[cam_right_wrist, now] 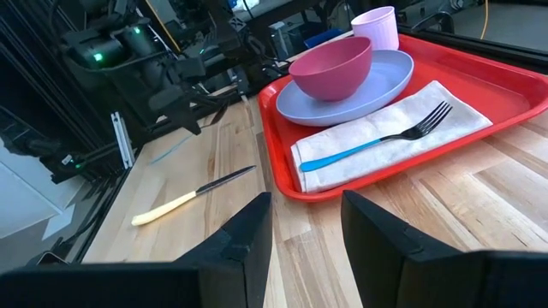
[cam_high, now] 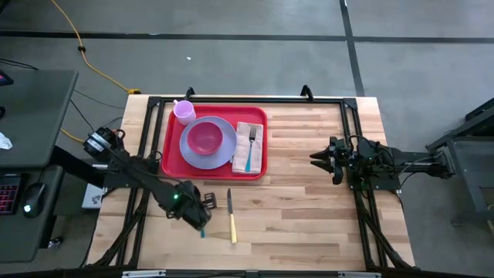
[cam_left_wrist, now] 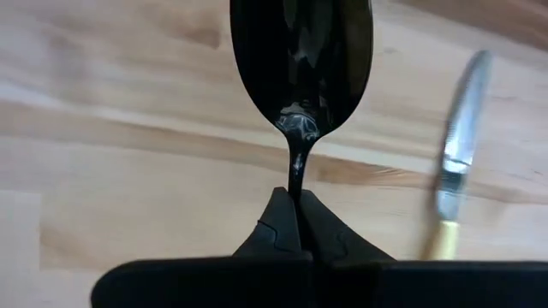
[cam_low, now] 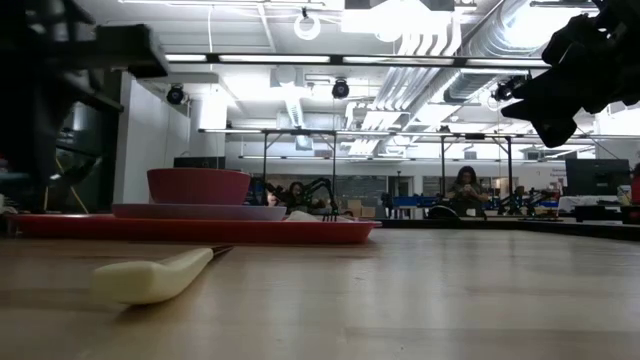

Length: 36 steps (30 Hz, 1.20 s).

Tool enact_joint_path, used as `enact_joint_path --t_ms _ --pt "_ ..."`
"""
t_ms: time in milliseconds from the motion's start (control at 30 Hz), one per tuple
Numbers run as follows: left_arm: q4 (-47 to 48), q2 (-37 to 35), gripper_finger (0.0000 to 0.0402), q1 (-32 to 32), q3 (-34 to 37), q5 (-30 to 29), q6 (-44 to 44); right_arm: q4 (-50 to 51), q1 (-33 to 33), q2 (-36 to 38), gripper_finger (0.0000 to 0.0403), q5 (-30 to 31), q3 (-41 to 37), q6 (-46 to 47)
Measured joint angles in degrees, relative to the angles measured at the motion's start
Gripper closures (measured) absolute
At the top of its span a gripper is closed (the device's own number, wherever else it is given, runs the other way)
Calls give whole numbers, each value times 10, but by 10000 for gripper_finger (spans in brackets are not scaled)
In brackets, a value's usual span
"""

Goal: Set up tray
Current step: Put the blue spoon on top of the brown napkin on the right side of the violet plate on the red tray

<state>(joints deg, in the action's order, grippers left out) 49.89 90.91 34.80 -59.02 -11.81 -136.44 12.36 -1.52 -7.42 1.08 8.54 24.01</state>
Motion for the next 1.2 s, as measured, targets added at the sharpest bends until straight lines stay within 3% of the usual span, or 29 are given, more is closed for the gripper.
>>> enact_joint_path --t_ms 667,1200 --pt "6 1 391 -198 -124 -30 311 1 0 0 285 0 0 -8" --pt "10 93 391 -333 -277 -19 511 4 0 0 285 7 0 -20"
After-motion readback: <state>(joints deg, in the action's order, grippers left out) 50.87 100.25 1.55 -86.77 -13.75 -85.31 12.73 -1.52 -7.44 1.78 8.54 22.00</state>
